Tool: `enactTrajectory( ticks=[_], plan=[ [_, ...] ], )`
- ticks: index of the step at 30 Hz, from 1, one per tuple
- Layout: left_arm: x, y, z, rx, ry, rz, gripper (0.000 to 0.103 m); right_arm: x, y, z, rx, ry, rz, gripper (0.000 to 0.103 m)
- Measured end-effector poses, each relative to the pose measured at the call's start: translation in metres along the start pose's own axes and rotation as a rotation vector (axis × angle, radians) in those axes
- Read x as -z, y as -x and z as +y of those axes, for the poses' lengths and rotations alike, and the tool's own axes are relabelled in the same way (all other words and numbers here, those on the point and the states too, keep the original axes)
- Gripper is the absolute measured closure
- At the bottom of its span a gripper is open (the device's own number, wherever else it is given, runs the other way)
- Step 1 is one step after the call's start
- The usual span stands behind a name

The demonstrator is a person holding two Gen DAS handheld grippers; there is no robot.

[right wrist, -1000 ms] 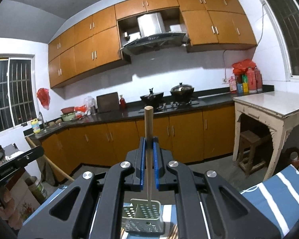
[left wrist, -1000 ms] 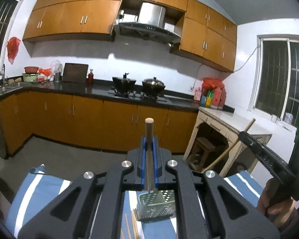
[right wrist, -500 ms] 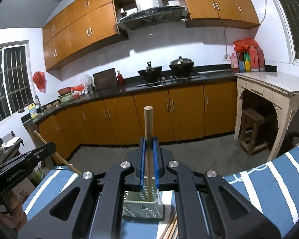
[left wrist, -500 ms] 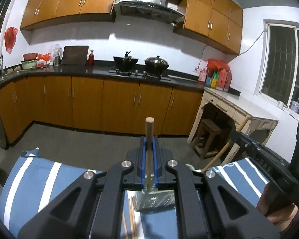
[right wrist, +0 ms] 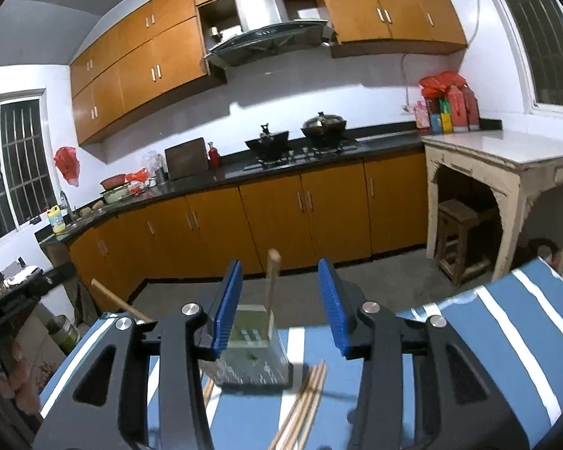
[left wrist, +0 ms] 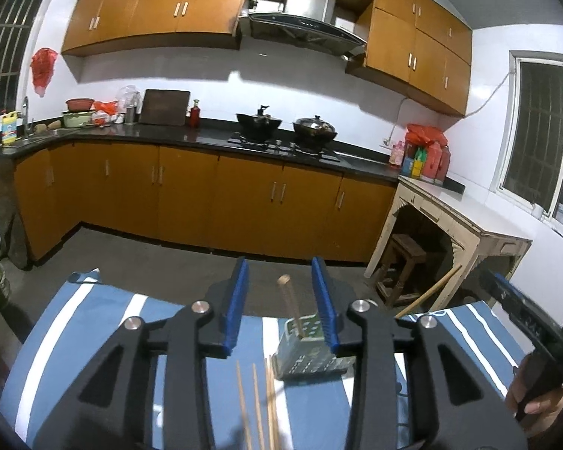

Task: Organize utensils
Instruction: 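Open both tools to drop the chopsticks into the green holder, then move the left tool back to a chopstick and grasp it while the right tool grasps another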

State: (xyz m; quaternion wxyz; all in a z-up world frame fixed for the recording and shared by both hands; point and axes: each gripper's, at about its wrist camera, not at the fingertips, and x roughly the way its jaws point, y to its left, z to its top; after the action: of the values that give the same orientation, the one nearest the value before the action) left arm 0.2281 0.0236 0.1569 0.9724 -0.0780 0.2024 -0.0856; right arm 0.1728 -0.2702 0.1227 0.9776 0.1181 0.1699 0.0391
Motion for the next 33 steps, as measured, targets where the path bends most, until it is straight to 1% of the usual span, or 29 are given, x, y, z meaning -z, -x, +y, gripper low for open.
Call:
enactTrajectory(
  ticks=[3,6,7,8,9,10,11,13,15,17,20,22,26,28,30,31,33],
  plan=[
    [0.014,0.016,0.010,-0.016,0.015,0.000,0.066,0.025,0.002,-0.008,0.025,-0.003,0.053,0.059],
    [0.038,0.026,0.022,-0.047,0.026,0.017,0.066,0.064,-0.007,-0.012,0.050,0.001,0.152,0.059],
    [0.051,0.026,0.026,-0.061,0.023,0.033,0.065,0.081,-0.013,-0.014,0.052,-0.003,0.201,0.059],
    [0.060,0.025,0.028,-0.071,0.019,0.049,0.065,0.094,-0.019,-0.015,0.054,-0.008,0.241,0.059],
    [0.072,0.022,0.030,-0.082,0.014,0.074,0.065,0.113,-0.029,-0.016,0.058,-0.019,0.302,0.059],
    [0.086,0.018,0.033,-0.091,0.010,0.103,0.065,0.125,-0.034,-0.018,0.056,-0.029,0.338,0.060],
    [0.095,0.014,0.034,-0.101,0.006,0.123,0.065,0.137,-0.040,-0.016,0.051,-0.042,0.377,0.062],
    [0.123,0.003,0.039,-0.129,0.007,0.190,0.065,0.163,-0.054,-0.013,0.047,-0.051,0.459,0.067],
    [0.143,-0.004,0.045,-0.133,0.024,0.239,0.065,0.178,-0.062,-0.012,0.047,-0.054,0.506,0.071],
    [0.163,-0.012,0.052,-0.142,0.039,0.289,0.065,0.191,-0.064,-0.010,0.051,-0.054,0.525,0.074],
    [0.183,-0.020,0.056,-0.147,0.055,0.336,0.065,0.187,-0.068,-0.007,0.068,-0.027,0.517,0.074],
    [0.189,-0.024,0.057,-0.140,0.063,0.361,0.066,0.188,-0.069,-0.006,0.072,-0.018,0.516,0.074],
    [0.199,-0.029,0.055,-0.126,0.063,0.386,0.066,0.194,-0.065,-0.001,0.081,0.021,0.507,0.074],
    [0.199,-0.033,0.053,-0.120,0.056,0.393,0.069,0.195,-0.066,0.003,0.100,0.066,0.502,0.075],
    [0.200,-0.036,0.049,-0.111,0.045,0.402,0.072,0.196,-0.067,0.006,0.119,0.097,0.504,0.081],
    [0.201,-0.037,0.047,-0.107,0.038,0.408,0.074,0.195,-0.068,0.006,0.137,0.114,0.505,0.088],
    [0.204,-0.040,0.044,-0.099,0.035,0.418,0.076,0.194,-0.067,0.002,0.151,0.123,0.505,0.094]
  ],
)
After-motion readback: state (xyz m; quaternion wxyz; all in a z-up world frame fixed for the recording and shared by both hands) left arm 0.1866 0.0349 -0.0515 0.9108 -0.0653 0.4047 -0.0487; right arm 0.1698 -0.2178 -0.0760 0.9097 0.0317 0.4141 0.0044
